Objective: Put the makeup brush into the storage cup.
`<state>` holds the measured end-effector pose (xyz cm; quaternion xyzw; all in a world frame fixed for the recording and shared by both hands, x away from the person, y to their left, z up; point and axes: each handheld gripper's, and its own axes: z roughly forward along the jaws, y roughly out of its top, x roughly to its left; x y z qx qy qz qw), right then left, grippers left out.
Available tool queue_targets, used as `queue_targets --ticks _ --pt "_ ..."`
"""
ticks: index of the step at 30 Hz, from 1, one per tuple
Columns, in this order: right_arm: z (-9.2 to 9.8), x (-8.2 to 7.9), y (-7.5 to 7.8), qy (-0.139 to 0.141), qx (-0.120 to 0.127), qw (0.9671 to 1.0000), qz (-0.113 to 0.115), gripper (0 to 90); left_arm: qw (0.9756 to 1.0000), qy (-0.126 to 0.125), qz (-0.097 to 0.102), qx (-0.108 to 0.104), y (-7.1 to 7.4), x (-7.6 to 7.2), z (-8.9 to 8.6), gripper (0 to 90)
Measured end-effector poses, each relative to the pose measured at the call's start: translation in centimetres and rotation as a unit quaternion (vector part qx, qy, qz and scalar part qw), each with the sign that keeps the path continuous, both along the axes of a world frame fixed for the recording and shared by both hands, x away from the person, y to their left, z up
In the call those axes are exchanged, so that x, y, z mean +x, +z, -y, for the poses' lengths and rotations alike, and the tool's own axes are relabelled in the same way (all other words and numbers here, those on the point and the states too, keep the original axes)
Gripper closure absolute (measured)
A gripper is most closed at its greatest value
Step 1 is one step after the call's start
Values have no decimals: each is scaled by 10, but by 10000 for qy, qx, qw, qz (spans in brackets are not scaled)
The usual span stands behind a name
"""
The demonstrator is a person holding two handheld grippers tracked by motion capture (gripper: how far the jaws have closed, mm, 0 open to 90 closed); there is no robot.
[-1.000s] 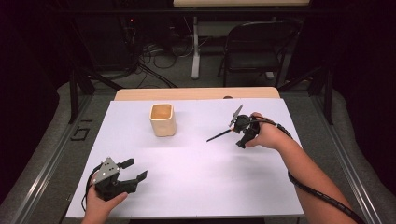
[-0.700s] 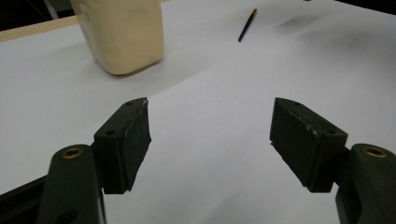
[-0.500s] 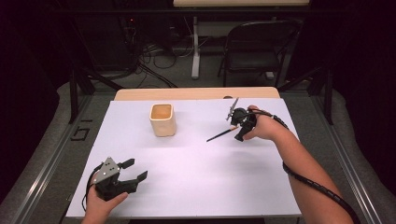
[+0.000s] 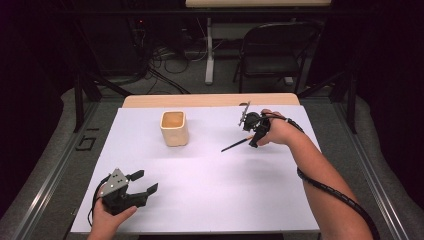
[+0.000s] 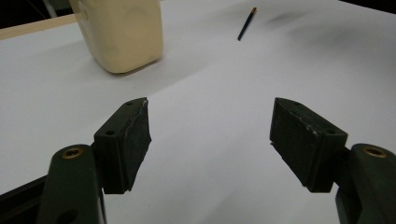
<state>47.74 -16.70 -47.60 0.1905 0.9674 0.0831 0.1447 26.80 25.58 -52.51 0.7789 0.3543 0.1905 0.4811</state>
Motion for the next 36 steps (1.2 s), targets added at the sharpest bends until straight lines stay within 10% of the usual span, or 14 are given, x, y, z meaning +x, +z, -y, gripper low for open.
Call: queue_targets --ticks 3,4,5,6,7,9,10,36 --pt "-3 2 1 65 -167 9998 -132 339 10000 14 -7 7 0 0 0 288" --pt "-3 2 -5 73 151 9998 48 343 10000 14 -7 7 0 0 0 288" --pt "-6 3 5 61 -399 9987 -295 343 10000 3 -5 -9 0 0 0 288" --pt "-5 3 -2 110 -38 9999 -71 347 10000 0 -2 0 0 0 0 287" --pt "-8 4 8 52 -655 9969 -434 353 10000 -1 -5 3 0 0 0 288" --pt "-9 5 7 58 -564 9975 -414 353 10000 -1 -6 4 0 0 0 288" --pt "-8 5 -4 90 16 9999 -64 358 10000 9 -12 -4 0 0 0 288" --pt "-24 20 -18 412 -373 9981 -263 514 10000 12 -49 -10 0 0 -2 288"
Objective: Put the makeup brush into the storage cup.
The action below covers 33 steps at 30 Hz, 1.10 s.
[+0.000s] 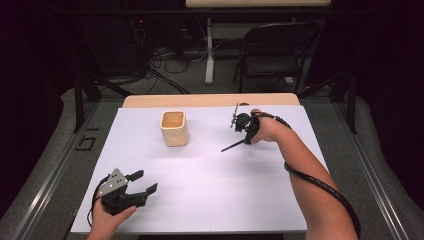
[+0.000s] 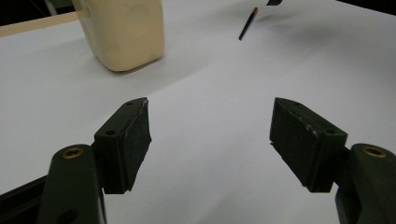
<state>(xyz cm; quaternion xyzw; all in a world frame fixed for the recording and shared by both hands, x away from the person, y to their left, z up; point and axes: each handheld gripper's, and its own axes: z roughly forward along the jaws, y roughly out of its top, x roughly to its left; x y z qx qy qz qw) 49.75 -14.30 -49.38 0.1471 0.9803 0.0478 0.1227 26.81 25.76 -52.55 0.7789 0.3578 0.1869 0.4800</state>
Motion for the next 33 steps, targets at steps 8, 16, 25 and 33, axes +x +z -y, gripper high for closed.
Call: queue_targets --ticks 8,16,25,33 --pt "-3 4 -12 68 178 9998 56 533 10000 23 -1 11 0 0 0 288" --pt "-7 7 -12 90 -192 9997 -139 539 10000 27 -11 -6 0 0 -1 288" --pt "-11 9 -17 160 -128 9997 -112 541 10000 18 -12 -31 0 0 -1 288" --pt "-11 10 -19 191 -130 9997 -119 567 10000 21 -11 -26 0 0 -1 288"
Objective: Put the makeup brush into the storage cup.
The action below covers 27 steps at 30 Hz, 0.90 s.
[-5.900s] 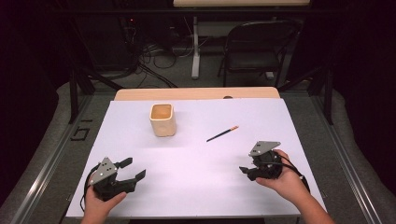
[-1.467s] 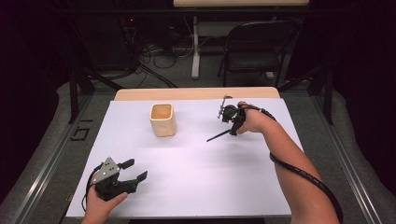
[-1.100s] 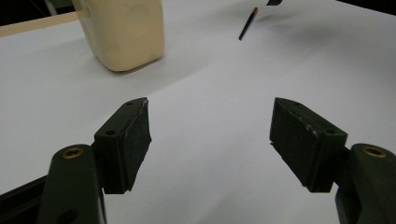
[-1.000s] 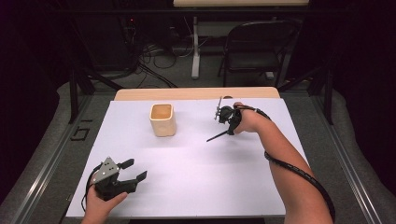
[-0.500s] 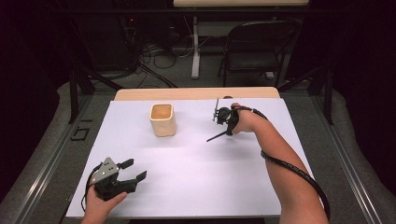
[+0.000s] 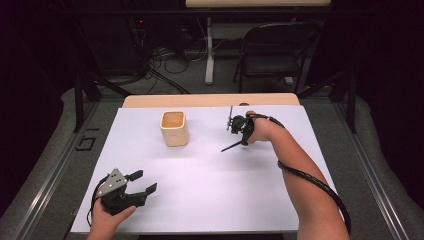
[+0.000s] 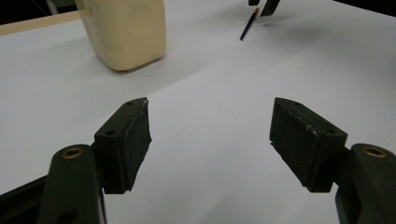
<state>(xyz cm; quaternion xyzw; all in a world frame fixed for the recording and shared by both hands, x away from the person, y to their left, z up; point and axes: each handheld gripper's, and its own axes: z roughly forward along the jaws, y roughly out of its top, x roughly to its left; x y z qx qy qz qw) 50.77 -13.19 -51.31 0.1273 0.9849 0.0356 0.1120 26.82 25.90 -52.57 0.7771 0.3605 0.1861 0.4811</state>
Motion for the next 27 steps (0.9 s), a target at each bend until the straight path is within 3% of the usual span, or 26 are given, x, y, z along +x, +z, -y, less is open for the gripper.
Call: queue_targets --ticks 16,17,22,27 --pt "-3 5 -5 42 -114 9998 -124 594 10000 16 -16 -6 0 0 -1 289" --pt "-3 5 -7 59 17 10000 -51 598 10000 17 -17 -10 0 0 -1 289" --pt "-6 8 -6 114 -193 9996 -178 612 10000 22 -20 -20 -1 0 -1 289" --pt "-7 8 -8 120 -165 9996 -197 634 10000 15 -24 -23 -1 0 -1 288"
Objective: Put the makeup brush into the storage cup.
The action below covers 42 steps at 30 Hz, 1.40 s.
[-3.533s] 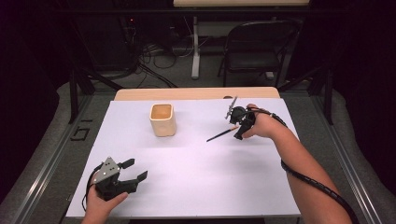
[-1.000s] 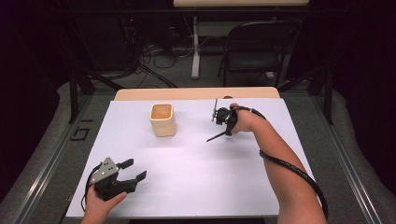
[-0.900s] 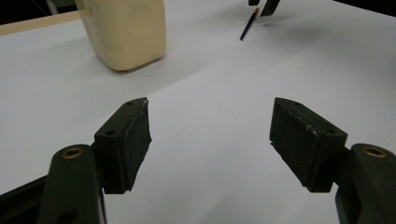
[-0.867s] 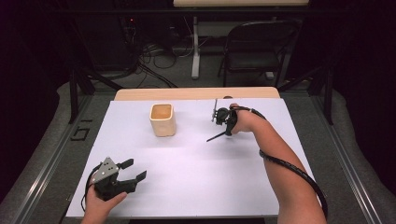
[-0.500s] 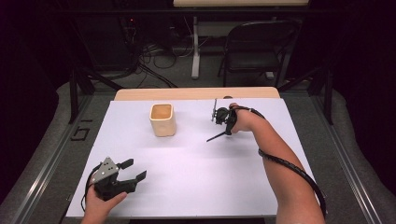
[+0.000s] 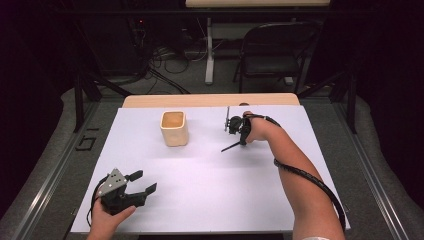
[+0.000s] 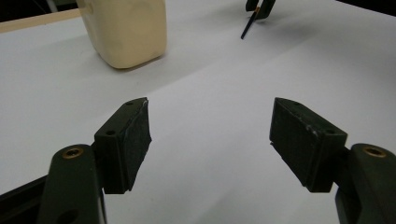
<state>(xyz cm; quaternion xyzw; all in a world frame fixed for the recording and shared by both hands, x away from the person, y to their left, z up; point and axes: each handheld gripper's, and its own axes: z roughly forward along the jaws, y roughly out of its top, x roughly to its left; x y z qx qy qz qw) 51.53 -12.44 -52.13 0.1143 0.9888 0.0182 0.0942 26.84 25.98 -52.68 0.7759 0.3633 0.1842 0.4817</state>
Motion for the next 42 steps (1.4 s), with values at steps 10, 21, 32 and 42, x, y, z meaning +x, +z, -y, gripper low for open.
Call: queue_targets --ticks 10,21,32,42 --pt "2 2 -4 -5 -135 9998 -120 664 10000 4 -6 6 0 0 -1 289" --pt "1 -1 -5 -153 -31 9992 -372 836 10000 8 -7 6 0 0 0 290" --pt "2 -4 -3 -108 -85 9991 -401 836 10000 13 -2 39 0 0 0 291" --pt "0 -14 11 -128 -168 9984 -524 837 10000 -8 -32 33 -1 1 2 292"
